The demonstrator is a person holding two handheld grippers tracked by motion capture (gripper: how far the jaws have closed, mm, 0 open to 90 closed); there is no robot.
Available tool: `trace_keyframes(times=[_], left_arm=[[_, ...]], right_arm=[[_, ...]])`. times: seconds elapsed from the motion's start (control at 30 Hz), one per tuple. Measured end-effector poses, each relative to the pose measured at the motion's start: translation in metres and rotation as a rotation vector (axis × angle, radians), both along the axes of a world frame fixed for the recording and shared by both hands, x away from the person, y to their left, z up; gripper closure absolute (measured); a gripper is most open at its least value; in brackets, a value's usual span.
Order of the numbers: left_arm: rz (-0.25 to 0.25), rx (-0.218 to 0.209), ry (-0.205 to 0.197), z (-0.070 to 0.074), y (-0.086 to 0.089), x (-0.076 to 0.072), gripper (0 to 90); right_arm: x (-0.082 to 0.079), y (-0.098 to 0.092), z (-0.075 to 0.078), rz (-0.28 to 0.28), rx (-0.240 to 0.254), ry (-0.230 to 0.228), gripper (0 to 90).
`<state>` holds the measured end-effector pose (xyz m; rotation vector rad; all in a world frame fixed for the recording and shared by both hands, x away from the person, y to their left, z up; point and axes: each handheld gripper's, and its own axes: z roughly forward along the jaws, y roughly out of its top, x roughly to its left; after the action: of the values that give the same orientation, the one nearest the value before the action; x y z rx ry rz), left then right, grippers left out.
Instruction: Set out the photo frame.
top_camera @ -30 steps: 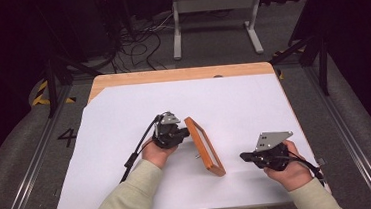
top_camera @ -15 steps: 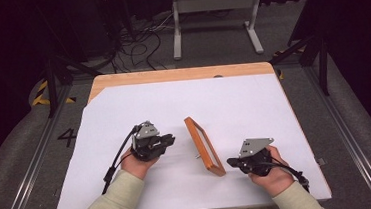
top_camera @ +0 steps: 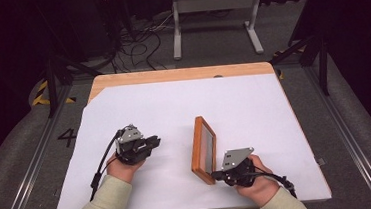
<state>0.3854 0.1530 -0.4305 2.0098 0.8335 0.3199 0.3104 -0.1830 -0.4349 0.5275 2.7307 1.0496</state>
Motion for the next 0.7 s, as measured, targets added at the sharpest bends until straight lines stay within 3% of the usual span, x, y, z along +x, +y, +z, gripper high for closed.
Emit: trace_keyframes(times=[0.47,0.7], left_arm=[[0.014,0.0,0.007,-0.002,0.007,0.002,76.9],[0.017,0.003,0.001,-0.002,0.009,0.003,75.5]], right_arm=[[-0.002,0.039,-0.008,0.083,0.03,0.025,90.0],[0.001,0.042,-0.003,0.112,0.02,0.018,87.3]])
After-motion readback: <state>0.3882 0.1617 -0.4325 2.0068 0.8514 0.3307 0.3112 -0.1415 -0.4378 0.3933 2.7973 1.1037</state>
